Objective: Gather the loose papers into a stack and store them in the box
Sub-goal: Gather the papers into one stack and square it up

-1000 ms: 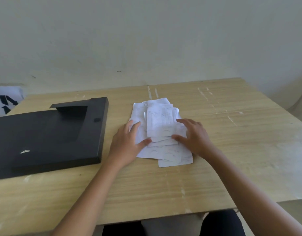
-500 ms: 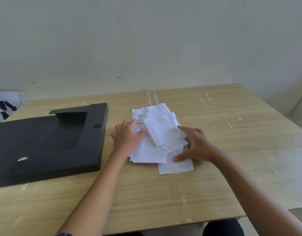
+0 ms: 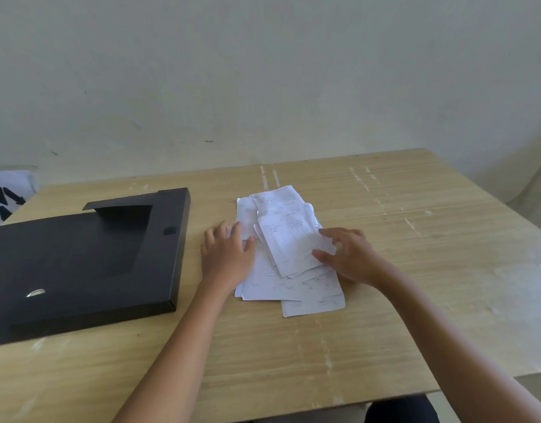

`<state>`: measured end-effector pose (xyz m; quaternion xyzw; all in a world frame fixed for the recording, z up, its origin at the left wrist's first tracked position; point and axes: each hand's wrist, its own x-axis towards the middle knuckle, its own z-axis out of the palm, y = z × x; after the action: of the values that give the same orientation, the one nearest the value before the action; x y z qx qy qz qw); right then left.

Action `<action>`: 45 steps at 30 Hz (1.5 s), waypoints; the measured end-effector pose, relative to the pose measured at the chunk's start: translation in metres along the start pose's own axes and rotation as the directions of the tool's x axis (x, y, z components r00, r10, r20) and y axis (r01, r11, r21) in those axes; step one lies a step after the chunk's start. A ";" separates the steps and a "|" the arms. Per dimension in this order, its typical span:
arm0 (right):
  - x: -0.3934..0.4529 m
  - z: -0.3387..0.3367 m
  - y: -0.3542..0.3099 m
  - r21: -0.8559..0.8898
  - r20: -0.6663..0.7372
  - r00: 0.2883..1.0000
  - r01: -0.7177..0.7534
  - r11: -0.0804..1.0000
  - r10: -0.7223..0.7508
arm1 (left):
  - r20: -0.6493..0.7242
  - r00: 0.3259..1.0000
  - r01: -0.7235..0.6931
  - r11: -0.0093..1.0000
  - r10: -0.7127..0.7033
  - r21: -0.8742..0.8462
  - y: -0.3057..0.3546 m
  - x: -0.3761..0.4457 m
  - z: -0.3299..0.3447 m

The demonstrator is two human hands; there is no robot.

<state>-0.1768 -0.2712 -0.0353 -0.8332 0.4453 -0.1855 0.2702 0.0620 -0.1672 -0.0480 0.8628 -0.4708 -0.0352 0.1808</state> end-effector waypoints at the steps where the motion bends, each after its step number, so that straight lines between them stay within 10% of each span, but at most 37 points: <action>1: 0.000 0.006 -0.001 -0.030 -0.021 1.000 -0.007 1.000 0.006 | 0.020 1.000 -0.008 1.000 0.007 0.014 0.002 -0.003 0.001; 5: -0.003 0.017 -0.005 0.011 -0.102 0.994 -0.027 1.000 0.028 | -0.003 0.998 -0.069 0.997 0.069 0.017 0.013 -0.008 -0.001; 15: -0.014 0.028 -0.013 -0.051 -0.204 0.978 -0.055 0.997 0.044 | 0.111 0.919 0.384 0.800 -0.377 -0.461 0.048 0.008 -0.026; 18: -0.015 0.027 -0.014 -0.077 -0.206 0.978 -0.056 0.995 0.039 | 0.175 0.916 0.390 0.700 -0.361 -0.598 0.035 0.015 -0.029; 30: -0.020 0.024 -0.016 0.003 -0.195 0.980 0.044 0.999 -0.043 | 0.013 0.987 0.142 0.832 -0.159 -0.536 0.067 -0.015 0.001; 38: -0.019 0.022 -0.018 -0.008 -0.169 0.982 0.085 0.996 -0.085 | 0.283 0.924 0.381 0.551 -0.257 -0.742 0.060 0.014 -0.019; 45: -0.018 0.023 -0.014 0.110 -0.212 0.977 0.048 0.993 -0.024 | 0.265 0.951 0.302 0.645 -0.157 -0.702 0.056 0.011 -0.012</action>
<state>-0.1646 -0.2428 -0.0458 -0.8000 0.4449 -0.3027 0.2655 0.0259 -0.2010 -0.0165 0.7625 -0.3174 -0.3219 0.4628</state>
